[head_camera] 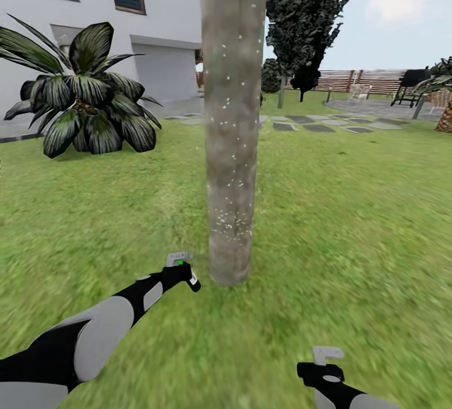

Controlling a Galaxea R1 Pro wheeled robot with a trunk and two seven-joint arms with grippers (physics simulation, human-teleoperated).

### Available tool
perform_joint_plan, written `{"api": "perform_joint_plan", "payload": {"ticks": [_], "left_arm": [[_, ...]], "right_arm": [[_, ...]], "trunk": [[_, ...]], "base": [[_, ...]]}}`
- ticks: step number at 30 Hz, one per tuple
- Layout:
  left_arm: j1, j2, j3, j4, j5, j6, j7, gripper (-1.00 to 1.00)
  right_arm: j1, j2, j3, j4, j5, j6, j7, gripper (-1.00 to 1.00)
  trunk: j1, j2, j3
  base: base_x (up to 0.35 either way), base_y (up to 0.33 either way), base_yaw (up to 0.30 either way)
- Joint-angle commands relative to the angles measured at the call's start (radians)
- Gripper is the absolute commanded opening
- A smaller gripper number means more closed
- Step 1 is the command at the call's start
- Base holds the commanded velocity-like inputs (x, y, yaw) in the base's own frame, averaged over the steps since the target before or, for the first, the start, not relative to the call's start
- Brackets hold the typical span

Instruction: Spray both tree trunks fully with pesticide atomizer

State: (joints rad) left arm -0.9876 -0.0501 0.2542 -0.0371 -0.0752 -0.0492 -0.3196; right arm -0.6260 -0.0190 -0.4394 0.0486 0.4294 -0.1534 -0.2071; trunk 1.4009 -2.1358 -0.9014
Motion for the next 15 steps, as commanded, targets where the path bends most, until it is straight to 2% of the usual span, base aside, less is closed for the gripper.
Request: {"api": "perform_joint_plan", "payload": {"ticks": [1,12,15], "left_arm": [[0.0,0.004,0.008,0.001,-0.008,-0.003,-0.003,-1.0],[0.0,0.013,0.008,0.002,-0.008,-0.003,-0.003,-1.0],[0.0,0.012,0.008,0.002,-0.008,-0.003,-0.004,-1.0]], "right_arm": [[-0.001,0.003,-0.008,0.005,0.01,-0.007,-0.006,1.0],[0.0,0.013,-0.009,0.005,0.01,-0.007,-0.006,1.0],[0.0,0.014,-0.009,0.005,0.011,-0.008,-0.006,1.0]], "trunk": [[0.0,0.0,-0.001],[0.0,0.0,-0.001],[0.0,0.0,-0.001]], "base": [[0.014,0.348,0.0],[0.002,0.35,0.0],[0.0,0.35,-0.108]]}}
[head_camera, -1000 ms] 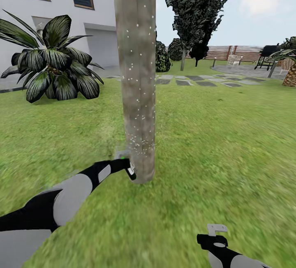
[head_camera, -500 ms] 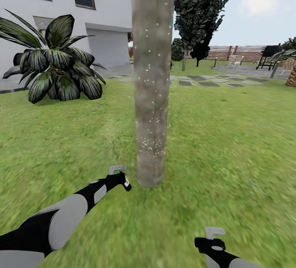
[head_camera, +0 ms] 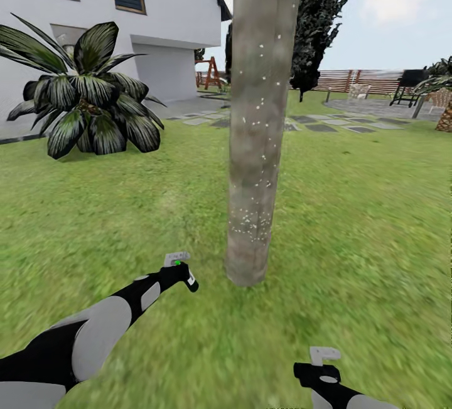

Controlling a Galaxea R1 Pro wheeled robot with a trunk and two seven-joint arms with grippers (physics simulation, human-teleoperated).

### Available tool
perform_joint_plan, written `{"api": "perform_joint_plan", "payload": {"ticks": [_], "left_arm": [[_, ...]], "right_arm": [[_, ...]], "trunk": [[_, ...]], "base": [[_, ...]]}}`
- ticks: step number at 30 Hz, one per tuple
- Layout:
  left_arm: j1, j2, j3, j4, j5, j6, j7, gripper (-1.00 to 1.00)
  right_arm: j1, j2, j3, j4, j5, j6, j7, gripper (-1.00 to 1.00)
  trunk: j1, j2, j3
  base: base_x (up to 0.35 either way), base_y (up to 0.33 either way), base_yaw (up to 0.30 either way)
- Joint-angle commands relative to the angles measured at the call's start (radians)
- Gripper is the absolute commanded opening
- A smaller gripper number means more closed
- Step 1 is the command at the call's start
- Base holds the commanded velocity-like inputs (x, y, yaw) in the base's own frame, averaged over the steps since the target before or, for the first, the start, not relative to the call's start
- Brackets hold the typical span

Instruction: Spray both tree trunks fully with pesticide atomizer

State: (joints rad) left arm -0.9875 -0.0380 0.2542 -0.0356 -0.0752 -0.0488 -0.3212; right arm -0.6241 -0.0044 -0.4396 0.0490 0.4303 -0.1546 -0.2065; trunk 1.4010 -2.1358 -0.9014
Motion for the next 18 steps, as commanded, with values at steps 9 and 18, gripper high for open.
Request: {"api": "perform_joint_plan", "payload": {"ticks": [9,18], "left_arm": [[0.0,0.0,0.008,0.0,-0.008,-0.003,-0.004,-1.0],[0.0,-0.002,0.008,0.0,-0.008,-0.003,-0.005,-1.0]], "right_arm": [[-0.002,0.007,-0.008,0.005,0.01,-0.006,-0.007,1.0],[-0.002,0.008,-0.008,0.005,0.01,-0.006,-0.007,1.0]], "trunk": [[0.0,0.0,-0.001],[0.0,0.0,-0.001]], "base": [[0.0,0.35,-0.273],[-0.016,0.35,-0.299]]}}
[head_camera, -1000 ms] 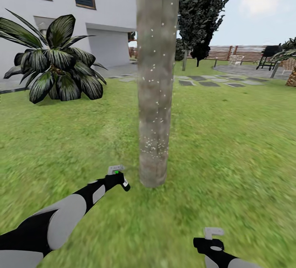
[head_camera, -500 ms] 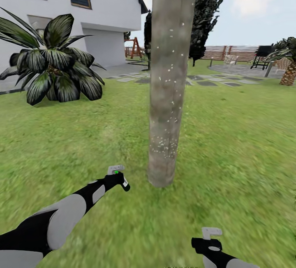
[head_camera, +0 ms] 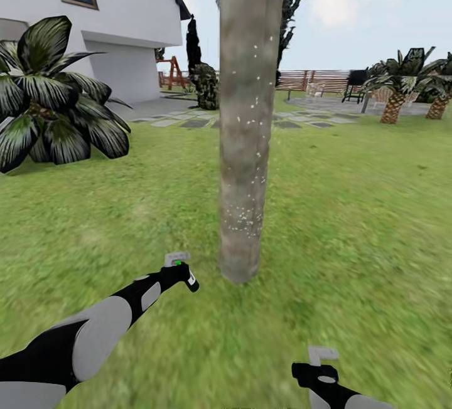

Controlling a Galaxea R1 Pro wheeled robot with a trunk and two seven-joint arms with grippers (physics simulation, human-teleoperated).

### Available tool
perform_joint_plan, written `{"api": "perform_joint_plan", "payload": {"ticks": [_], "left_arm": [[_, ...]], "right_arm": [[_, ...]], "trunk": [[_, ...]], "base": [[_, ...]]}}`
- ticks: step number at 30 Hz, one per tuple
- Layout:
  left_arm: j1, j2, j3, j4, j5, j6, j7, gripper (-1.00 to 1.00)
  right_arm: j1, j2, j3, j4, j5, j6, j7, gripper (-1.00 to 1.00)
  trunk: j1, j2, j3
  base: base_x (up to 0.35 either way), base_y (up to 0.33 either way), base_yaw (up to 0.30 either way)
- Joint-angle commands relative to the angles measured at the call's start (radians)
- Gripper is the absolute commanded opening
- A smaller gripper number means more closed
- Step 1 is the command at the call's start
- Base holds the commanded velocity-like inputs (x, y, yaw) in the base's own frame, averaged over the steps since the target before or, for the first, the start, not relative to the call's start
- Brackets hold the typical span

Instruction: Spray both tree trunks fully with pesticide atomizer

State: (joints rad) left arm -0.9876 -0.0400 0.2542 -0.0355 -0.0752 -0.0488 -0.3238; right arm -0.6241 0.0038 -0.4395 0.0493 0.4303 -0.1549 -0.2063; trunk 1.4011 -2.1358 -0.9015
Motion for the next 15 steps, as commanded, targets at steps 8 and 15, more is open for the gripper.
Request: {"api": "perform_joint_plan", "payload": {"ticks": [8,15], "left_arm": [[0.0,0.001,0.008,0.0,-0.008,-0.002,-0.003,-1.0],[0.0,0.001,0.008,0.0,-0.008,0.0,-0.003,-1.0]], "right_arm": [[-0.002,-0.001,-0.008,0.004,0.01,-0.006,-0.007,1.0],[-0.002,0.0,-0.008,0.004,0.01,-0.006,-0.007,1.0]], "trunk": [[0.0,0.0,-0.001],[0.0,0.0,-0.001]], "base": [[-0.047,0.35,-0.3],[-0.002,0.35,-0.3]]}}
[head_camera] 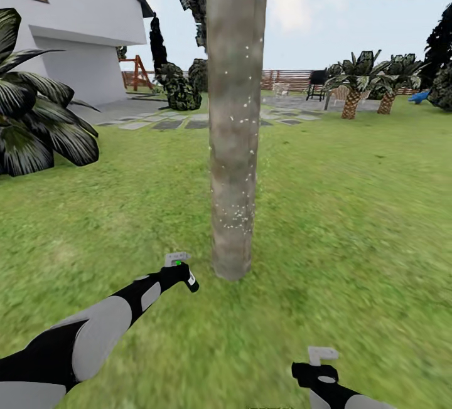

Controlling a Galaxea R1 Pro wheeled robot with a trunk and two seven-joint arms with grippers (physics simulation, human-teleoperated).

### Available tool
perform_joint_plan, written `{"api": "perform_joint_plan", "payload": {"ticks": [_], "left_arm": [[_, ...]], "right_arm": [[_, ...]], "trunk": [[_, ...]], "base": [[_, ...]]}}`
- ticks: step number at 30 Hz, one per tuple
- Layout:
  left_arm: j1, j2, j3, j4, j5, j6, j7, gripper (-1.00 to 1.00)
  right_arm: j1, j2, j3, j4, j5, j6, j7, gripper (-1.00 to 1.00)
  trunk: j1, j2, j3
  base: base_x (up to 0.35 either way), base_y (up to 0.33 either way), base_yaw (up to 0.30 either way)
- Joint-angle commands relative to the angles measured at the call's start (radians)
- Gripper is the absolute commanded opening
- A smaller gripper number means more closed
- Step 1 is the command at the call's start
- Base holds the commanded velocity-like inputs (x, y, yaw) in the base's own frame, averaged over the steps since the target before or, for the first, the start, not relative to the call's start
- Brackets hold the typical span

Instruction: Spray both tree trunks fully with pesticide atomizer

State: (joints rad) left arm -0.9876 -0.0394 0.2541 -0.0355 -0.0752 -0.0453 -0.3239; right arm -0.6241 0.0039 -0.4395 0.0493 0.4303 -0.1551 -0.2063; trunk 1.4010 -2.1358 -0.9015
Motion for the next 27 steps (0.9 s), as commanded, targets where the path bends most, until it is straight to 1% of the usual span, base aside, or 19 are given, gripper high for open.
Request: {"api": "perform_joint_plan", "payload": {"ticks": [1,23,27], "left_arm": [[0.0,0.001,0.008,0.0,-0.008,-0.003,-0.003,-1.0],[0.0,0.003,0.008,0.0,-0.008,-0.001,-0.001,-1.0],[0.0,0.003,0.008,0.0,-0.008,-0.001,-0.001,-1.0]], "right_arm": [[-0.002,0.0,-0.008,0.004,0.01,-0.006,-0.007,1.0],[-0.002,0.001,-0.008,0.004,0.01,-0.006,-0.007,1.0],[-0.002,0.001,-0.008,0.004,0.01,-0.006,-0.007,1.0]], "trunk": [[0.0,0.0,-0.001],[0.0,0.0,-0.001],[0.0,0.0,-0.001]], "base": [[0.0,0.35,-0.3],[0.018,0.35,-0.3],[0.0,0.35,-0.238]]}}
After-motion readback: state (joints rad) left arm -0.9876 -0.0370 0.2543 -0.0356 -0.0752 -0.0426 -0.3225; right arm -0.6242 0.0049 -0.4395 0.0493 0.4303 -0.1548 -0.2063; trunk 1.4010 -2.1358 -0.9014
